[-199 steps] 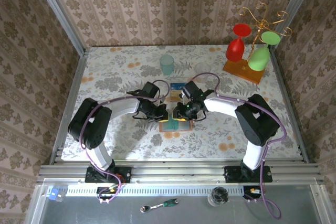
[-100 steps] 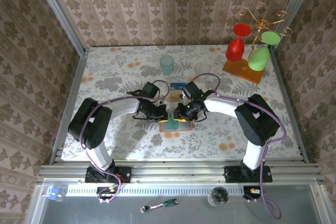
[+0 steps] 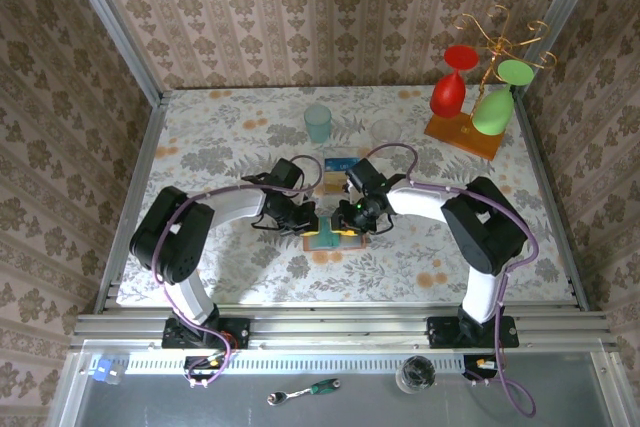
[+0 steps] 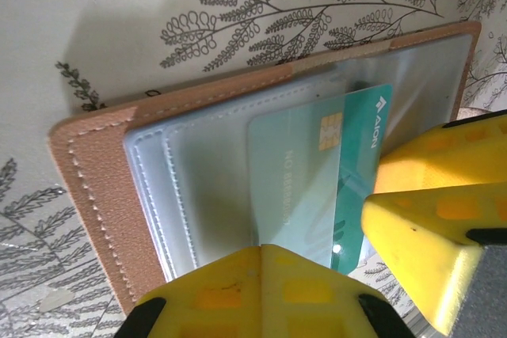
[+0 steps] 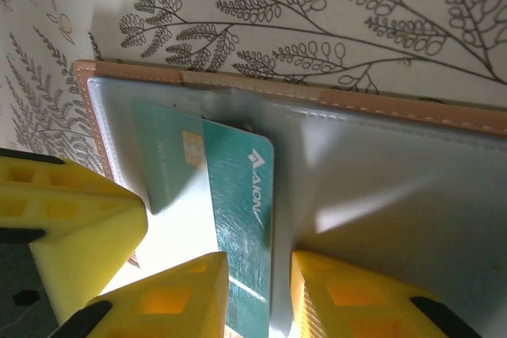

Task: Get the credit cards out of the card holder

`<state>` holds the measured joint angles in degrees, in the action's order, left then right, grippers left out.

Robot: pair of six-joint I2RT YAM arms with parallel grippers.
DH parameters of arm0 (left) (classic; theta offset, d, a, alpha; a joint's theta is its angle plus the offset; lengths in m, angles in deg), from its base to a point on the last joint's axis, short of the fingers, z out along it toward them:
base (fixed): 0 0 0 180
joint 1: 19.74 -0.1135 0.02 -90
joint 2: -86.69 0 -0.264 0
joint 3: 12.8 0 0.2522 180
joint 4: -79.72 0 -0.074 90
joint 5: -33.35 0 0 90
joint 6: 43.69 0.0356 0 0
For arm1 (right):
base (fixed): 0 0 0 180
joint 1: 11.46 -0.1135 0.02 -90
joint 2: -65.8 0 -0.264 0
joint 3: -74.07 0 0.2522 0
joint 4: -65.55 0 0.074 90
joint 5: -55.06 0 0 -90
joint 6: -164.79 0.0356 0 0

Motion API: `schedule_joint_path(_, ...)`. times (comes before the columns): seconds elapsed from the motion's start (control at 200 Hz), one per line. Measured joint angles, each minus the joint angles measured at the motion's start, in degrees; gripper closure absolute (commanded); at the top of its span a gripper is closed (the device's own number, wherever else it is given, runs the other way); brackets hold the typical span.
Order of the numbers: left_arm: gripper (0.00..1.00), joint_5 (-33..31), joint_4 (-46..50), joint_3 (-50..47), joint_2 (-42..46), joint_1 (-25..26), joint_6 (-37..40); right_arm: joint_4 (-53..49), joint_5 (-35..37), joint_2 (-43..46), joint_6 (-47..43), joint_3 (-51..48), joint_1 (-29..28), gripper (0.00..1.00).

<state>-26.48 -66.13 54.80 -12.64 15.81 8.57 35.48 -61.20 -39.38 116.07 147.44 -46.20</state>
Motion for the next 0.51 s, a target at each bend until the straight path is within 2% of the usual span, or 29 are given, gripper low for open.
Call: schedule_joint_path(0.505, 1.0, 0.22, -0.28, -0.09, -0.37, 0.0, 0.0, 3.58, -1.66, 0.0, 2.54, -1.2, 0.11, 0.82)
